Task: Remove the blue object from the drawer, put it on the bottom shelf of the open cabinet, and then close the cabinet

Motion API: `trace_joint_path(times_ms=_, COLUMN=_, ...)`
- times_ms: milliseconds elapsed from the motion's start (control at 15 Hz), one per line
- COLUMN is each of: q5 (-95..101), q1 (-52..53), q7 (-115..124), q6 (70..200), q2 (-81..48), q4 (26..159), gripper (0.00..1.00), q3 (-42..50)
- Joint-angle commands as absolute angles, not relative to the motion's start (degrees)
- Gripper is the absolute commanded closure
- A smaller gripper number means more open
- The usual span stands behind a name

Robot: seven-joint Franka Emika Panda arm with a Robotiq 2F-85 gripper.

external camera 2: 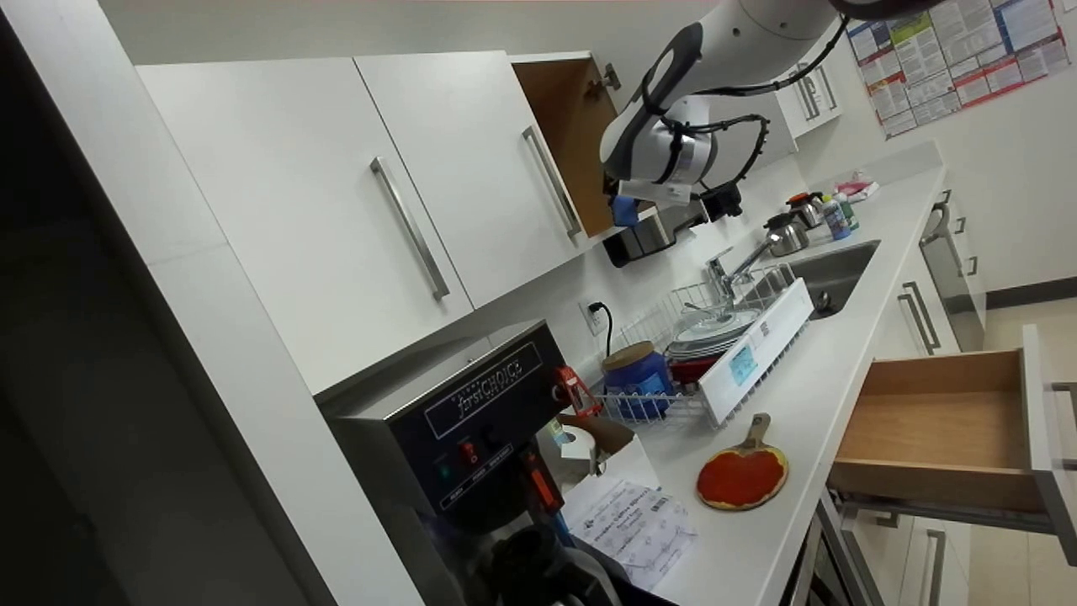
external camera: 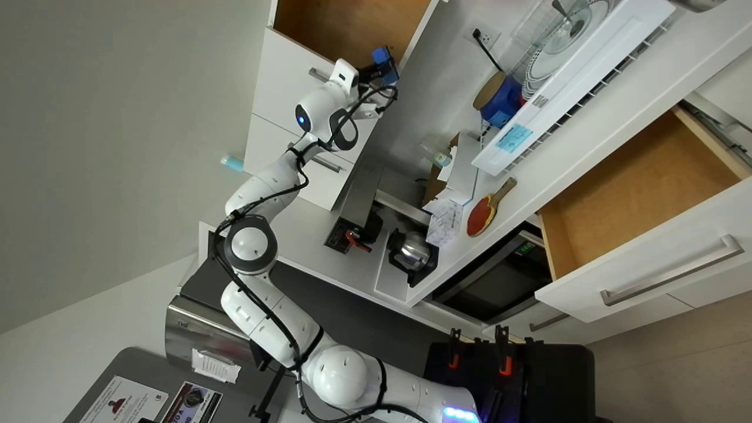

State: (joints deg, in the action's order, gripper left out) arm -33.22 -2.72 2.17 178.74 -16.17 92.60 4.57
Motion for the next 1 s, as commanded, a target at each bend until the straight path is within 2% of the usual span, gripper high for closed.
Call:
trace_joint_path(times_ms=0, q5=-33.2, q1=-2.73, q7=2.17, q6=178.74, q2=-16.36, q4=92.75, gripper=0.43, q3=4.59)
trace_joint_path(times_ms=333, q5=-33.2, q1=-2.66, q7=2.17, q6=178.74, q2=-16.36, q4=93.07, gripper=0.43, q3=4.59)
trace_joint_path(times_ms=400, q5=-33.2, q1=-2.65, q7=2.17, q6=178.74, q2=-16.37, q4=93.07, gripper=0.68, q3=4.59)
trace_joint_path(times_ms=933, q5=-34.37, q1=-3.16, q7=3.32, q6=182.32, q2=-24.5, q4=80.13, gripper=0.68, q3=1.65)
